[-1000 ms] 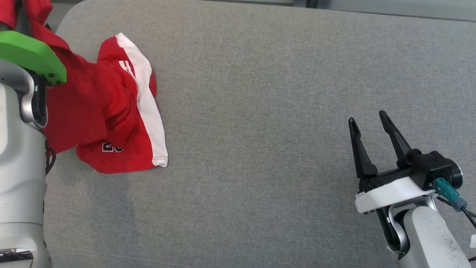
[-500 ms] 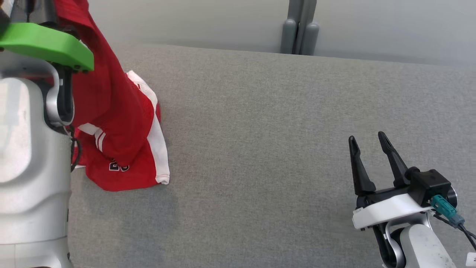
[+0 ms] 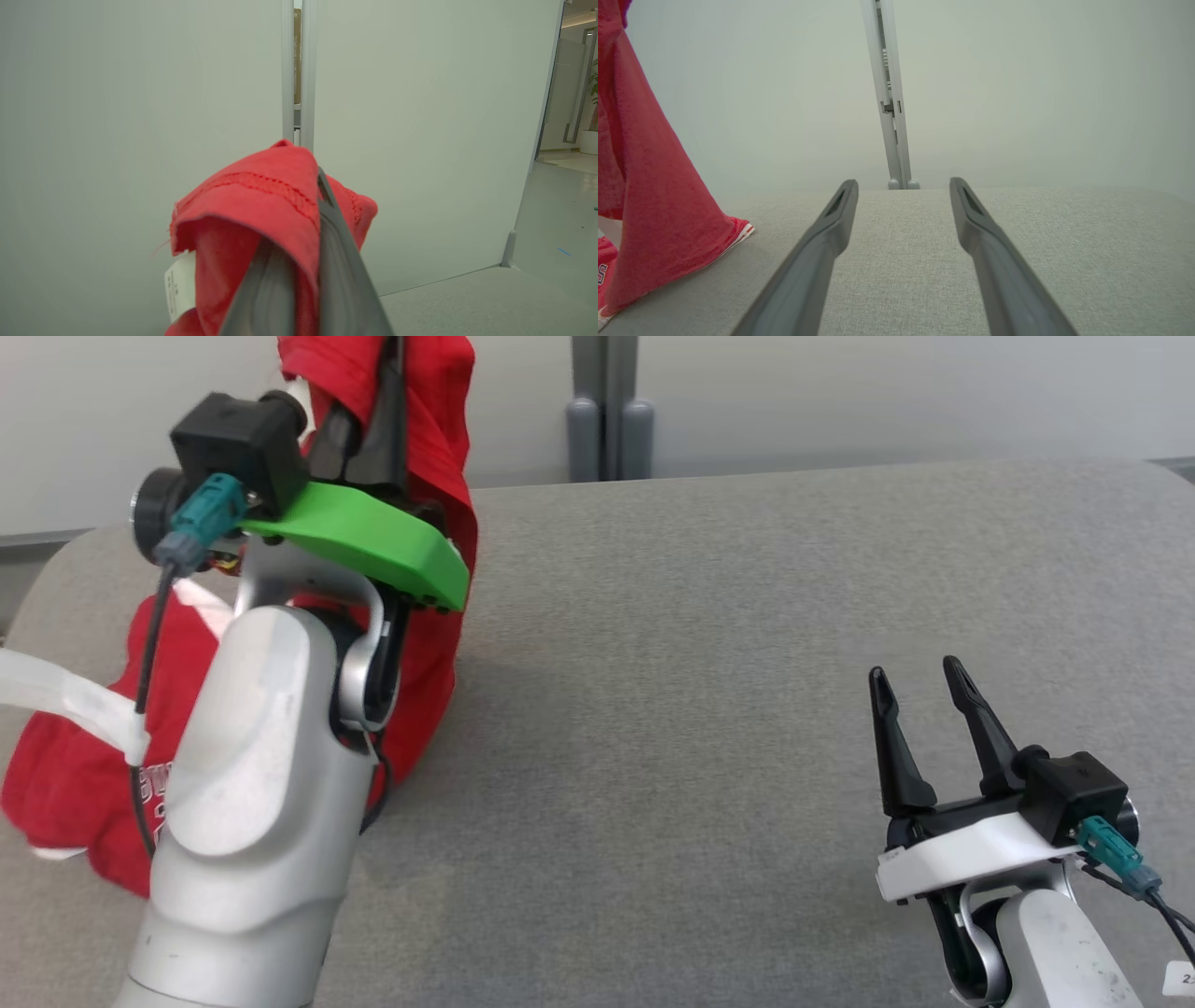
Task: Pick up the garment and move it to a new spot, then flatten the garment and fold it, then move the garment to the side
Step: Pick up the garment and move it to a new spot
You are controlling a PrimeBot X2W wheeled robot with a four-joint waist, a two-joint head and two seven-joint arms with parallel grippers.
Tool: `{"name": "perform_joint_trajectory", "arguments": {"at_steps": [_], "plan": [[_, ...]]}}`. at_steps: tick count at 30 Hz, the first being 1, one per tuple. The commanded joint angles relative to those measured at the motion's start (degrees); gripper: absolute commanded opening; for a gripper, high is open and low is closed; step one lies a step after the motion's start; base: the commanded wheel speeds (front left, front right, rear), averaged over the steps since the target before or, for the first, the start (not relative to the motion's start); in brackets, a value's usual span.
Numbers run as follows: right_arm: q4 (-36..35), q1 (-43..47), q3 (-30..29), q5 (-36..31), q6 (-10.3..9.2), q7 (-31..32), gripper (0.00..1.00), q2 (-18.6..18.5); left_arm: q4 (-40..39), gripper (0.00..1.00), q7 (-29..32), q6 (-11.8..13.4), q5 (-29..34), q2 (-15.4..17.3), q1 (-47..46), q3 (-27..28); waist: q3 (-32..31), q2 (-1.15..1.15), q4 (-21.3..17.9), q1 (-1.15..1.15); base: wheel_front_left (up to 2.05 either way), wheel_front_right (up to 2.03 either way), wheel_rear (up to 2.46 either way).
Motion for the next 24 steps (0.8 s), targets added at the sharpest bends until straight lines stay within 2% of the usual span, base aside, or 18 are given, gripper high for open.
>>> {"name": "perform_joint_trajectory", "arguments": {"at_steps": [1,5,12,16,19,20,21,24], "plan": [[0.0,-0.8,0.1,0.5,-0.02,-0.2,1.00,0.1,0.5,0.00,-0.5,0.4,-0.8,-0.5,1.0,-1.1,0.8,0.00,-6.8,0.00,0.00,0.00,0.00],[0.8,-1.4,1.3,1.0,-0.02,-0.2,1.00,0.2,2.3,0.00,-2.6,3.0,-3.4,-1.3,0.2,-5.0,1.8,0.00,-13.0,0.00,0.00,0.00,0.00],[1.7,-1.9,3.3,1.6,-0.02,-0.2,1.00,0.8,8.6,0.00,-9.5,11.9,-13.2,-1.4,-4.6,-15.7,3.5,0.00,-22.4,0.00,0.00,0.00,0.00],[2.2,-2.6,4.3,2.0,-0.02,-0.2,1.00,1.0,13.1,0.00,-12.7,15.2,-18.1,-1.3,-8.3,-21.7,4.7,0.00,-26.1,0.00,0.00,0.00,0.00],[2.5,-2.9,4.3,2.3,-0.02,-0.2,1.00,1.1,16.0,0.00,-14.1,16.7,-22.0,-1.3,-9.7,-25.5,5.0,0.00,-27.7,0.00,0.00,0.00,0.00],[2.6,-2.9,4.4,2.4,-0.02,-0.2,1.00,1.2,17.2,0.38,-14.3,16.9,-23.4,-1.3,-10.1,-27.5,5.1,0.00,-28.0,0.00,0.00,0.00,0.00],[2.6,-3.0,4.3,2.3,-0.02,-0.2,1.00,1.2,18.0,1.00,-14.2,16.7,-24.7,-1.3,-10.3,-29.4,5.1,0.00,-28.1,0.00,0.00,0.00,0.00],[2.6,-3.1,3.8,2.3,-0.02,-0.2,1.00,1.2,19.2,1.00,-14.6,16.6,-28.8,-1.3,-11.2,-34.0,5.2,0.00,-27.8,0.00,0.00,0.00,0.00]]}}
